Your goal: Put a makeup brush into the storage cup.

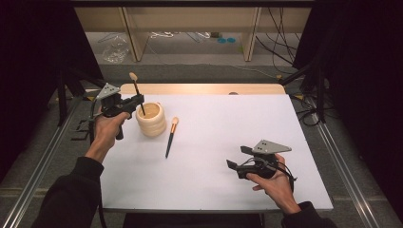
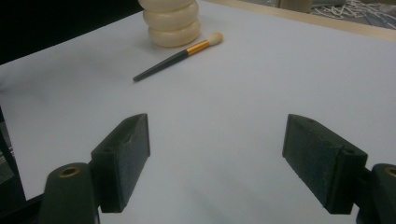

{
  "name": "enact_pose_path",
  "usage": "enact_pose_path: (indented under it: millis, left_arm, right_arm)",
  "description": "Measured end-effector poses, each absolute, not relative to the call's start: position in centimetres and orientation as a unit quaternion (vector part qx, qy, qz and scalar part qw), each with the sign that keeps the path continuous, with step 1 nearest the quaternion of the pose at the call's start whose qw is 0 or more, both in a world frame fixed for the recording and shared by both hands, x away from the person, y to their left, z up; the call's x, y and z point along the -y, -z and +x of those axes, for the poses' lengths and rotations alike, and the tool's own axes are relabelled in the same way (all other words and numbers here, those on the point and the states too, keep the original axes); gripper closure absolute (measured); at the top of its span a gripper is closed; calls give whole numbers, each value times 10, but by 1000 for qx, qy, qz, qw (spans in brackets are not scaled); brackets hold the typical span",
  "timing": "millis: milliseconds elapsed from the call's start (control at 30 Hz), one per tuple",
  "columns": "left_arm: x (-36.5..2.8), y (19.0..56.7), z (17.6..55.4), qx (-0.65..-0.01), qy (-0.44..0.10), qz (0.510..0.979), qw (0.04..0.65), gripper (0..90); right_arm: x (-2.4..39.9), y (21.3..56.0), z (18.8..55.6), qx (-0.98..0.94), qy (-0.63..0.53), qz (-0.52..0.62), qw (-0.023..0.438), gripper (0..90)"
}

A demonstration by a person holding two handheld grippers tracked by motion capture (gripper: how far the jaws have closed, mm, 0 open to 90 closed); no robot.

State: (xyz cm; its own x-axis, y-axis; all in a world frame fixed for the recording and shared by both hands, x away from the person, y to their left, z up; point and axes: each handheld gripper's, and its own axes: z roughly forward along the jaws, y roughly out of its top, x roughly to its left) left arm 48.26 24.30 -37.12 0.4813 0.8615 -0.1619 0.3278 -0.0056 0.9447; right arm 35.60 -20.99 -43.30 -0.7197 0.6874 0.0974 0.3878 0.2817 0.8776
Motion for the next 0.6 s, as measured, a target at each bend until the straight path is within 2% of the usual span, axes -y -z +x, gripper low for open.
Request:
enact_pose_path:
  millis: [600]
  left_arm:
    - [-233,390,507,-460,-254,664,533,835]
  right_arm:
    - [209,434,356,-790,-489,339,147,244]
